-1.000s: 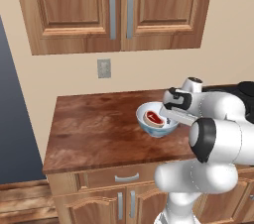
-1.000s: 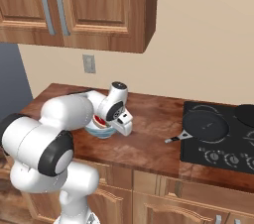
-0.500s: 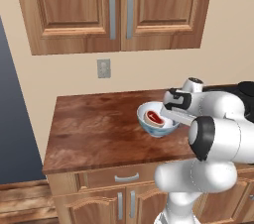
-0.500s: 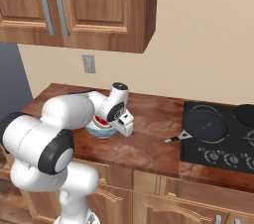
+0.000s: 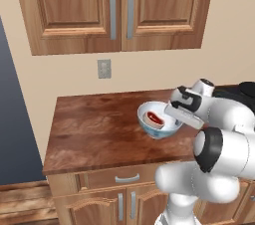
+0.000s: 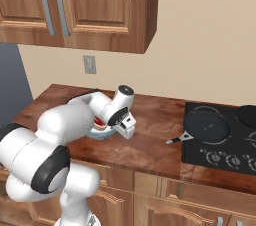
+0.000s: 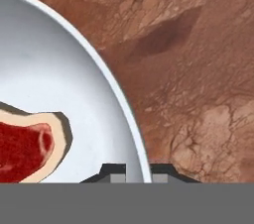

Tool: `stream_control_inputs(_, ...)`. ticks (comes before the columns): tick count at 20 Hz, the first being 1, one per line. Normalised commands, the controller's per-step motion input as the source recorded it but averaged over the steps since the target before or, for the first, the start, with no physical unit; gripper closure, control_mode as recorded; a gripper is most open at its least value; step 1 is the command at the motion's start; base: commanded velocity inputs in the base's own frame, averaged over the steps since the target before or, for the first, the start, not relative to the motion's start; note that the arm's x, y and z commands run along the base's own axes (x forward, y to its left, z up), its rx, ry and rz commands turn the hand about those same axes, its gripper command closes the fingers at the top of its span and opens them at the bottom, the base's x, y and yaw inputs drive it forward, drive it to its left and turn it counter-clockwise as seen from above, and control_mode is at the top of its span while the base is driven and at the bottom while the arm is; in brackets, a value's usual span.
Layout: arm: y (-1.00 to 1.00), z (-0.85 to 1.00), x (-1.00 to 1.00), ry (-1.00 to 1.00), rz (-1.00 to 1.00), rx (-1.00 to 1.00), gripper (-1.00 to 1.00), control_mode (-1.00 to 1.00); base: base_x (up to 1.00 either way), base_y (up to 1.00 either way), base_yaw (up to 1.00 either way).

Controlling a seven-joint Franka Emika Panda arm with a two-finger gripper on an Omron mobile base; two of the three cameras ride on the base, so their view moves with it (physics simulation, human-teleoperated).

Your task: Place one of the steaks on the plate and the other in the bowl. Then place the bowl in the fridge.

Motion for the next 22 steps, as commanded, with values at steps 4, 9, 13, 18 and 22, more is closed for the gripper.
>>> stream_control_inputs(4, 0.14, 0.45, -0.30, -0.04, -0.08, 0.10, 1.00, -1.00, 0.00, 0.00, 0.00)
stream_control_inputs(9, 0.13, 0.49, -0.39, -0.01, -0.08, 0.09, 1.00, -1.00, 0.00, 0.00, 0.00)
stream_control_inputs(13, 0.00, 0.53, -0.53, -0.03, -0.09, 0.07, 1.00, -1.00, 0.00, 0.00, 0.00)
stream_control_inputs(18, 0.00, 0.70, -0.61, -0.09, -0.09, 0.07, 1.00, -1.00, 0.00, 0.00, 0.00)
stream_control_inputs(22, 0.06, 0.70, -0.54, -0.14, -0.06, 0.02, 1.00, -1.00, 0.00, 0.00, 0.00)
